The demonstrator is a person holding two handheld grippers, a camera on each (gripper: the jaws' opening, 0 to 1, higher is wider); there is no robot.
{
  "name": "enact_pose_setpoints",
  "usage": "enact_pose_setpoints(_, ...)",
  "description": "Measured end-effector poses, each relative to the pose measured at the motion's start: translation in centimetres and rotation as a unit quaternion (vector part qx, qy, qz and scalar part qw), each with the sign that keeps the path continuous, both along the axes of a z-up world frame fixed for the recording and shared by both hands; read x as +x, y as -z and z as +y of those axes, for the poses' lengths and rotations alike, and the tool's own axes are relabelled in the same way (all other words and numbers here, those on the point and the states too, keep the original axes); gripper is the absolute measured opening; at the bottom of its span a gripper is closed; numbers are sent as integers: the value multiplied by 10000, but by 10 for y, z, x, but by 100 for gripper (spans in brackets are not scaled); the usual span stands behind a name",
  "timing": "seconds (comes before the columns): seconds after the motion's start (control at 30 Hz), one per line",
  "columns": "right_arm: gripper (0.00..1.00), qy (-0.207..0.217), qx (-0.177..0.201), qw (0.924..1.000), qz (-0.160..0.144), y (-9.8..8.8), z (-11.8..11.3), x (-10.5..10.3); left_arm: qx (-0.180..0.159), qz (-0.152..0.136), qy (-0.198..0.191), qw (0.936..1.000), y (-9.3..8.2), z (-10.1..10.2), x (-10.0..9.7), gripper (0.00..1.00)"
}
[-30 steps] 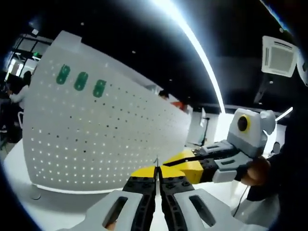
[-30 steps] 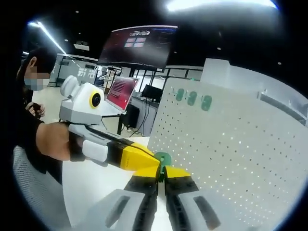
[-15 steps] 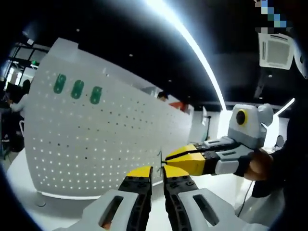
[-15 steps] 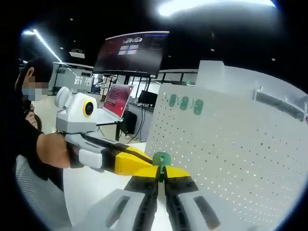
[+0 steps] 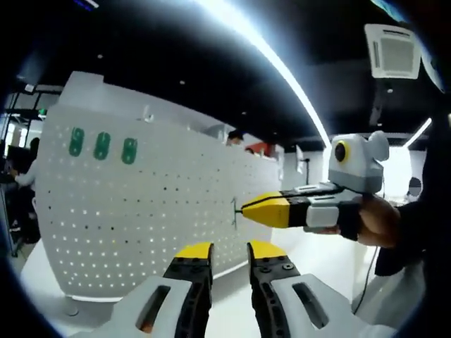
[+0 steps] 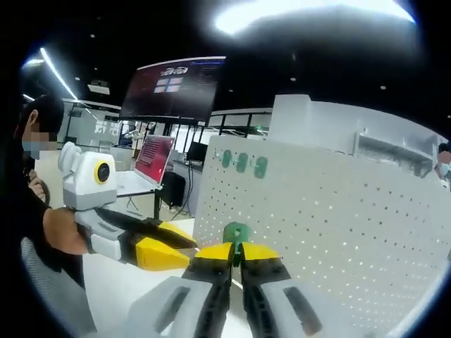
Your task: Insert the hook assembly into the mounting plate slot until the hook locks in place.
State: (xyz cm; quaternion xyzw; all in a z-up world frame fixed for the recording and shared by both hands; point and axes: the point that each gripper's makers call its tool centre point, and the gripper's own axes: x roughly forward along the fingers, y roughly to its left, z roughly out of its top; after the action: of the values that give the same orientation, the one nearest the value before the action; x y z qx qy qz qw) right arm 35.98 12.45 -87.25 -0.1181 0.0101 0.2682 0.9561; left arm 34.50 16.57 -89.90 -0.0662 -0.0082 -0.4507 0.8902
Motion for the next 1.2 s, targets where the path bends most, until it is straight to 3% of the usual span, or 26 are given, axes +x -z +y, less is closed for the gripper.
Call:
enact_pose_setpoints(0.2,1,121,63,9998,-157,-14,-7,-2,165,-289,-81,9994,-12,2,-18,25)
enact_pose_setpoints(0.37,1,209,149,9993,-266,-25,-9,-3,418,-394,-109,9983,-8,7,-40,26)
enact_pose_setpoints(0.67,1,313,238,9985,-382,-42,-4,-10,544,-247,-22,9982,4,17,-69,25)
enact_pose_setpoints(0.9,1,384,205,9973,-588,-64,4,-12,462,-269,17,9986,0,23,-80,25)
enact_pose_setpoints(1.2,1,556,254,9956,-709,-81,19,3,521,-406,-58,9978,3,30,-82,24)
